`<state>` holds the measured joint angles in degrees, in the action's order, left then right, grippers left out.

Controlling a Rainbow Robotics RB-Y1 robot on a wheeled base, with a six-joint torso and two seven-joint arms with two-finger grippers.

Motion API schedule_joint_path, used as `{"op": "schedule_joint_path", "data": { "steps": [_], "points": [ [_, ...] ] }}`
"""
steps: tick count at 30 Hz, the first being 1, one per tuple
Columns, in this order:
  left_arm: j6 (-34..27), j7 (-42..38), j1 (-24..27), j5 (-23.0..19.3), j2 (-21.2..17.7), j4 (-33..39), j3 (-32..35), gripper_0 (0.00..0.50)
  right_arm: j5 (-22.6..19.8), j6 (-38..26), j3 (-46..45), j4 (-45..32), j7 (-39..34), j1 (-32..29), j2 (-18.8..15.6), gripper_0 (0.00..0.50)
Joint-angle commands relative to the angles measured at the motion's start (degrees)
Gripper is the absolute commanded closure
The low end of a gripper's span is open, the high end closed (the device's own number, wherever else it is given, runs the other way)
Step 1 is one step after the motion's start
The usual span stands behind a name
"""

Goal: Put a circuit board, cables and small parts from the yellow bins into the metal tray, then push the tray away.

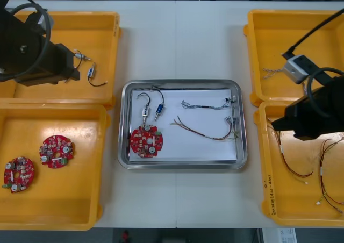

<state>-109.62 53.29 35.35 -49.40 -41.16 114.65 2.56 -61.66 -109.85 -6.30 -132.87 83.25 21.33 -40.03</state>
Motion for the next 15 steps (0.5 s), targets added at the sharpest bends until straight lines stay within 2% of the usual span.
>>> {"op": "schedule_joint_path", "data": {
  "steps": [1,4,7,12,15],
  "points": [
    [-0.4,7.6,-4.3,-1.0,-3.7,2.9,4.8,0.0,-0.5,-0.2,9.6,-2.2,-2.0,7.2,0.2,0.0],
    [-0.4,9.2,-6.9,-0.9,-3.8,3.6,7.4,0.0,1.0,-0.2,15.4,-2.2,-1.2,9.6,2.5,0.0],
    [-0.4,11.7,-8.6,-0.5,-3.8,3.7,10.0,0.0,4.3,-0.2,22.0,-2.1,0.2,11.7,4.2,0.0],
    [-0.4,14.1,-12.1,0.4,-3.6,5.1,13.6,0.0,12.8,-0.2,32.9,-1.7,7.5,14.9,6.3,0.0],
    [-0.4,14.6,-13.8,0.9,-3.6,5.8,14.7,0.0,16.1,-0.2,37.9,-0.9,10.5,16.2,6.8,0.0]
  ]
}}
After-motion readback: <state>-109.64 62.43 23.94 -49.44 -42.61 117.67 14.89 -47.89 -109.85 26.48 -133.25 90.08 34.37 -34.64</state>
